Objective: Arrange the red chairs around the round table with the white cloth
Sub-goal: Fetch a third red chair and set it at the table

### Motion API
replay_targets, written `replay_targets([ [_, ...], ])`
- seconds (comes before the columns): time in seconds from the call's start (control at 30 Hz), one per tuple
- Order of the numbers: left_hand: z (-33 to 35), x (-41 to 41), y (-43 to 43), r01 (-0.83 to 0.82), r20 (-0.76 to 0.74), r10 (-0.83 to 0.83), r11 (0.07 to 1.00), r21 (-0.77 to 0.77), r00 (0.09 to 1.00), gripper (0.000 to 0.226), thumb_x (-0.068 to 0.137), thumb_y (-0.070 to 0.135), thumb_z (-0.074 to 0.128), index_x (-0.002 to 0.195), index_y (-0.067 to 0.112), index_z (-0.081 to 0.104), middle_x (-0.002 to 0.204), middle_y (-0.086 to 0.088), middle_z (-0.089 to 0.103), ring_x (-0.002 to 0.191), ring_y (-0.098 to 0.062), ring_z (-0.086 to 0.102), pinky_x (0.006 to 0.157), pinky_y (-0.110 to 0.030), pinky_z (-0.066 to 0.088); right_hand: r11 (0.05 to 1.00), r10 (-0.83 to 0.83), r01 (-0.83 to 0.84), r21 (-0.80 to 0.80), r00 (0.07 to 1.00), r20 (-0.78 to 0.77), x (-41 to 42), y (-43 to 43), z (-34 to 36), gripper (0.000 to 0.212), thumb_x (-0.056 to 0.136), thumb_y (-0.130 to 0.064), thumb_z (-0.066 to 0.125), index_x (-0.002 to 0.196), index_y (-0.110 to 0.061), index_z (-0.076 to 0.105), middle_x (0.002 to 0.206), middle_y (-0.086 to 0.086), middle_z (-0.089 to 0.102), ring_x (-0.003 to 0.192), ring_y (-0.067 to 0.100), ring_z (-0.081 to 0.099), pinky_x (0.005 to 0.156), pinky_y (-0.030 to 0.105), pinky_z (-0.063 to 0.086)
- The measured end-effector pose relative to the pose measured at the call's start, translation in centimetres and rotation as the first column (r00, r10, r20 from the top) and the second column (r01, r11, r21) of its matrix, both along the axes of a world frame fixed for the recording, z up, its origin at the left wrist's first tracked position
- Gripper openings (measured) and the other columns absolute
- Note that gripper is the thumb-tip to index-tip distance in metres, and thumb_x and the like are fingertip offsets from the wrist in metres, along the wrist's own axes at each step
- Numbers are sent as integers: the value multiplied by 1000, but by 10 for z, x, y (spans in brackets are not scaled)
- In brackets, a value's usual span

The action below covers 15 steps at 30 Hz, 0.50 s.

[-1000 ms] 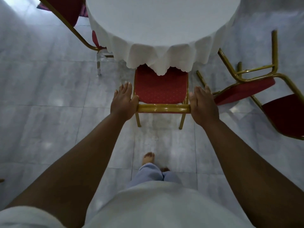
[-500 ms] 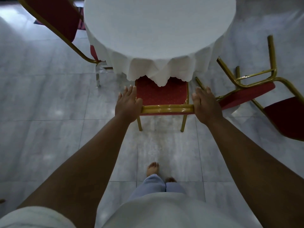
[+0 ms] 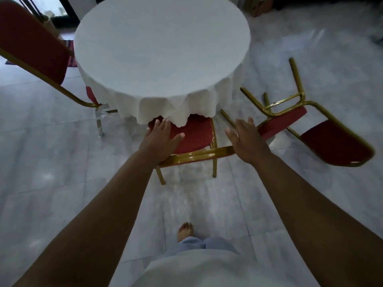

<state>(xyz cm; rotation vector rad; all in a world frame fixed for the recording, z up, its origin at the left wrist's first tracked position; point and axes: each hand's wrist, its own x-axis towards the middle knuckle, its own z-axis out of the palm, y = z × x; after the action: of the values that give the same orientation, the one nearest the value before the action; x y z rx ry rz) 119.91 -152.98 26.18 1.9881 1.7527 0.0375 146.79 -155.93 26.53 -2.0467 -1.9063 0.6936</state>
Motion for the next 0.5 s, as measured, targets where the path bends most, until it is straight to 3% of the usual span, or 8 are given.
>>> replay_targets([
  [0.13,22,63,14,154,11,-155,987,45,988,78,95,60,29,153,10,13,162,-9,12,150,-24,5,120,-43,6,996,-89,89,8,996,30,39,-10,11,62,99,-50,31,141,-5,36,152,17,33,148,34,2,116,51,15],
  [0.3,30,156,25,344,19,-346,937,66,938,73,94,61,33,149,13,27,154,-11,34,141,-29,31,115,-49,27,970,-244,244,8,968,65,118,-38,9,67,98,-52,31,144,-4,34,154,18,30,148,34,4,117,50,18],
  [0.5,26,278,30,489,14,-495,861,142,869,73,94,57,39,149,9,29,155,-12,32,145,-28,24,118,-46,18,914,-406,406,13,912,64,226,-68,-3,67,97,-51,37,143,-2,36,153,18,32,148,36,7,116,47,19],
])
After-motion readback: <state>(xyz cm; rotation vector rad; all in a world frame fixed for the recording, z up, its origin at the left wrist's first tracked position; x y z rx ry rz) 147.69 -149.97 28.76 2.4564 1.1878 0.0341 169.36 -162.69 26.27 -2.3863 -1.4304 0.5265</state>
